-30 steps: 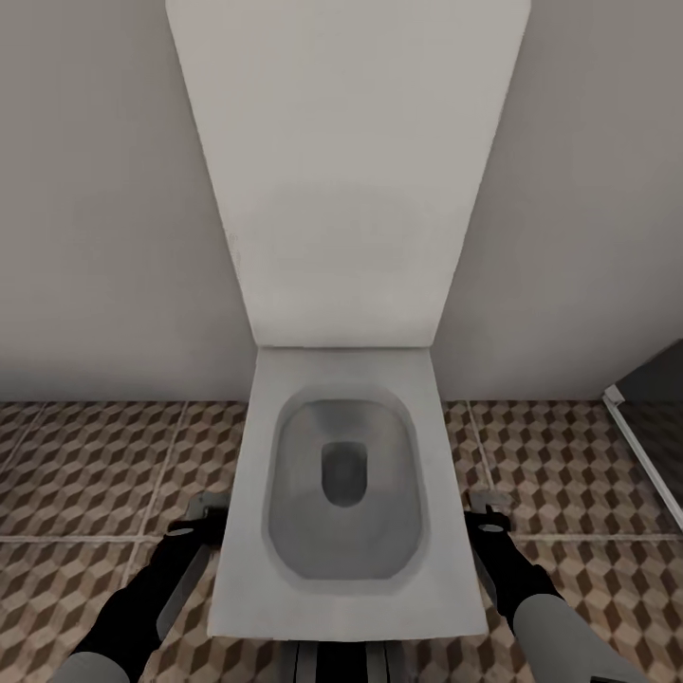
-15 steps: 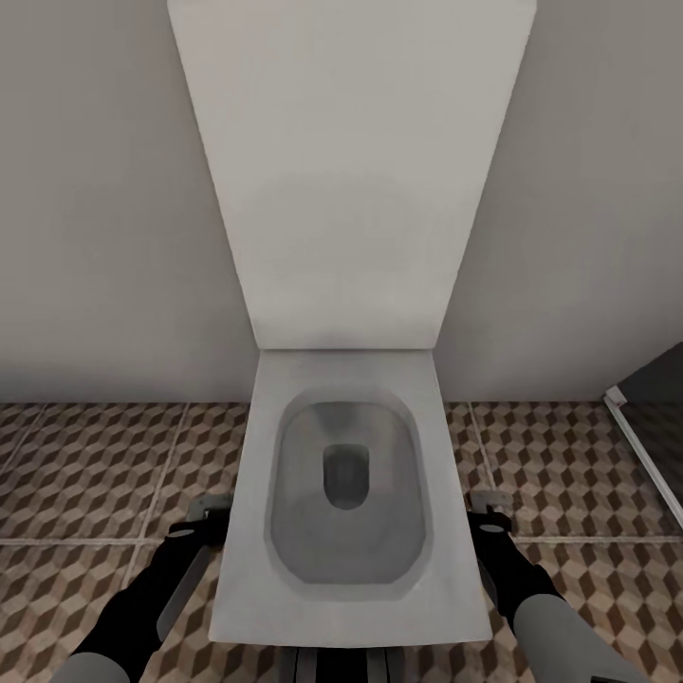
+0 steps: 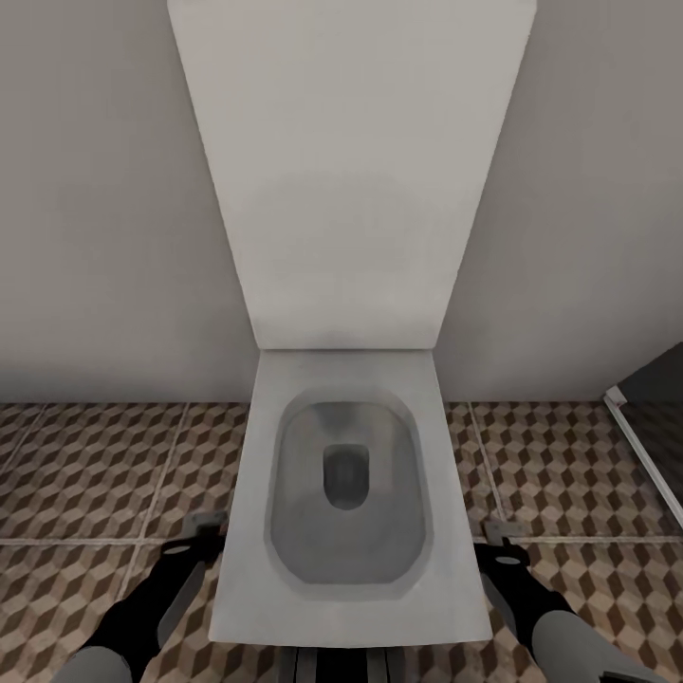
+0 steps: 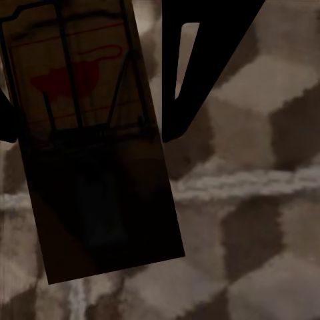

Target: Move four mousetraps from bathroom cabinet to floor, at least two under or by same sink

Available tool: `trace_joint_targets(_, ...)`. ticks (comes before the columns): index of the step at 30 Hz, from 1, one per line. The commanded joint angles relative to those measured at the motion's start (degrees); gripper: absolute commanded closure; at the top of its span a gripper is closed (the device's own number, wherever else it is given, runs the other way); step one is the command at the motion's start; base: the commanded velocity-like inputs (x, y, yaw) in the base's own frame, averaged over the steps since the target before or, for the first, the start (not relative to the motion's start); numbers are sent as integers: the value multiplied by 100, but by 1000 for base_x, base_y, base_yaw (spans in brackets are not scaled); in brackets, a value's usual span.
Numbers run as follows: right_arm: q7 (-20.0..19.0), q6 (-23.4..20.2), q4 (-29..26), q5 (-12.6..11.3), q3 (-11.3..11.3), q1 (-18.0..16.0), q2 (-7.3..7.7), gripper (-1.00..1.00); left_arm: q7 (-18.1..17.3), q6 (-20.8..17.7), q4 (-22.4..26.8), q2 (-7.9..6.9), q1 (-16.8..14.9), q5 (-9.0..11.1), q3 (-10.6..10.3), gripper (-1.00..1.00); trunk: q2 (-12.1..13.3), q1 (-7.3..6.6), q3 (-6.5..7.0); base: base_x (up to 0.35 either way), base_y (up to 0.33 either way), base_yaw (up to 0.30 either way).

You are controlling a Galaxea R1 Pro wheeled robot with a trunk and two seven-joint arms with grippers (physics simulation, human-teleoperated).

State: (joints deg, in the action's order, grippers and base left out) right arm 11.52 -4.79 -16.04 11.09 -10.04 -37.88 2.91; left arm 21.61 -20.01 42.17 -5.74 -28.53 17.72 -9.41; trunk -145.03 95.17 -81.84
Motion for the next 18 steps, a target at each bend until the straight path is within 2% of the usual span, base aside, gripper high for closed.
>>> trace_joint_targets(1,-1,-33,-4,51,-25,0,-1,100,76,10,-46,-9,-20,42,-43,100,-2,-1,-4,0,0,0)
trace_joint_targets(7,-12,-9,25,44,-25,0,7,100,65,503,-314,-7,-104,66,-43,100,-2,-1,-4,0,0,0)
trace_joint_targets(18,-38,-3,46,29,-24,0,8,100,37,747,-1349,26,-544,45,-43,100,-2,-1,-4,0,0,0)
